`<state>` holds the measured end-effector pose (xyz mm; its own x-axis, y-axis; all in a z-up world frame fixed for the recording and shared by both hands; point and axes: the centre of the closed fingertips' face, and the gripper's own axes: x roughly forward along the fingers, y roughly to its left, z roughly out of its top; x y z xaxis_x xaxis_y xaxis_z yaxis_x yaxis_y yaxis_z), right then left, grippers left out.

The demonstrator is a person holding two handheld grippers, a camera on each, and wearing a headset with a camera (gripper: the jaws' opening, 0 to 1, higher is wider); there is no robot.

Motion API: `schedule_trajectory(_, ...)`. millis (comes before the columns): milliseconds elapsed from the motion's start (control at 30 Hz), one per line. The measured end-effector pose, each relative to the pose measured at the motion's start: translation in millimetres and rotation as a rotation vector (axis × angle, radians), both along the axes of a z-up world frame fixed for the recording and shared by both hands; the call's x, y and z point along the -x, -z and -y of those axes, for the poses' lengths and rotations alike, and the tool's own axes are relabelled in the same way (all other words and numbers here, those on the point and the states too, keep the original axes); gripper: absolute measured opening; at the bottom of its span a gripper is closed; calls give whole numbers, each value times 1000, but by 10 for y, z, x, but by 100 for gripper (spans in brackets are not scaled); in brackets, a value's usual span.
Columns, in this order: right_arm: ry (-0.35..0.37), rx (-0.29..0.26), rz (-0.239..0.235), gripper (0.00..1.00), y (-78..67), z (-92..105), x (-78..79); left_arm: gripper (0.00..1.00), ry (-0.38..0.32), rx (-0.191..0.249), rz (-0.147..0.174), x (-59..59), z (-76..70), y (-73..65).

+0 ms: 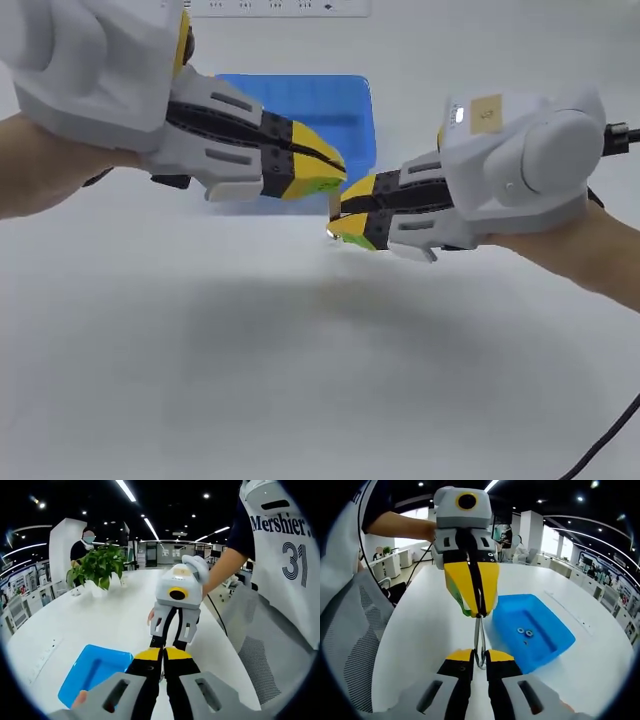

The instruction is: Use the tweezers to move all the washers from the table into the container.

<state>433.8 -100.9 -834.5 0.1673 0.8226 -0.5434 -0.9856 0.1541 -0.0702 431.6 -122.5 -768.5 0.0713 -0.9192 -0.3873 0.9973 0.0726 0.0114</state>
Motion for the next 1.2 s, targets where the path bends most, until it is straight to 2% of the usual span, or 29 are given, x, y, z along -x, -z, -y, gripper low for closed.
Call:
schedule_trajectory(333, -18, -9, 50, 11, -240, -60, 23, 5, 4, -6, 45, 36, -55, -230)
schedule_trajectory(567, -31, -10, 99, 11, -438, -107, -23, 5, 0, -8, 91, 18, -111, -424)
schedule_trajectory(733, -34, -16, 138, 11, -596, -142, -113, 5, 1, -8, 134, -60, -140, -576)
schedule_trajectory(933, -36, -12, 178, 11, -691, -163, -295, 5, -4, -5, 173, -185, -152, -697)
schedule_trajectory(1033, -36, -11, 189, 11, -719, -174, -370, 5, -7, 0, 183, -247, -153, -732)
schedule_trajectory(1200, -29, -7, 187, 11, -679, -186, -511, 5, -18, 1, 193, -378, -156, -699)
